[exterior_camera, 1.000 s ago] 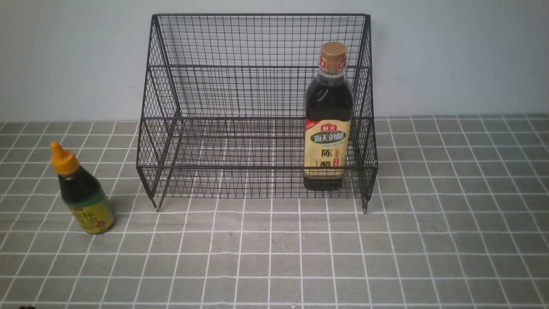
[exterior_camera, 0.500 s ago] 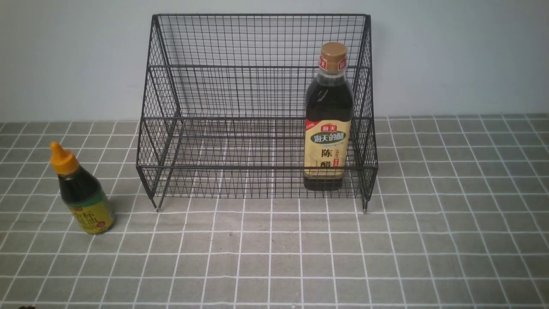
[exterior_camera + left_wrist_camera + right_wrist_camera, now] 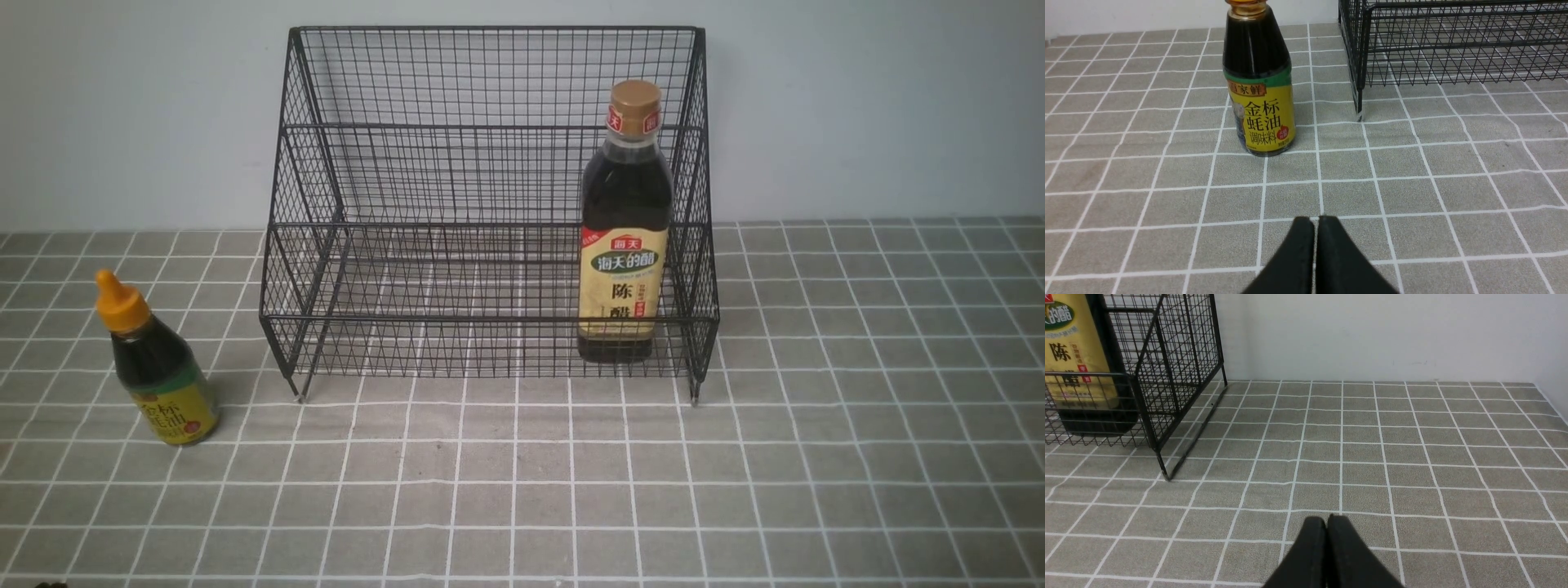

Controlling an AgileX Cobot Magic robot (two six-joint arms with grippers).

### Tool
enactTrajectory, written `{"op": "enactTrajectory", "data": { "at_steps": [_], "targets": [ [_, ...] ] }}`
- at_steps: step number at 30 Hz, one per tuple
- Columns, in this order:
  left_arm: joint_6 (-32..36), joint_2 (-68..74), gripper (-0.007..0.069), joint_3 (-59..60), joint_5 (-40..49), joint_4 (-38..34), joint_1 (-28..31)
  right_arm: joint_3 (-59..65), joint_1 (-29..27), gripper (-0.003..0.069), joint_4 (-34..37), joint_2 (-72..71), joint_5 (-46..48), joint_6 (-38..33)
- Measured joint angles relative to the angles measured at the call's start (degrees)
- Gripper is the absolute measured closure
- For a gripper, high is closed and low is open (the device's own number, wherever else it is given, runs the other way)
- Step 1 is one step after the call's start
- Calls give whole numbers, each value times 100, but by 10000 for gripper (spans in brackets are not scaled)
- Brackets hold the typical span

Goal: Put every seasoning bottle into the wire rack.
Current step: Use the left arm to grab the condiment bottle closest to it

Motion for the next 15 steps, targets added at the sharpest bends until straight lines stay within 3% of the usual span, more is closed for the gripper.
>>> {"op": "enactTrajectory", "data": {
  "at_steps": [15],
  "targets": [
    [0,0,631,0,0,0,-403,0,0,672,0,0,0,23]
  ]
}}
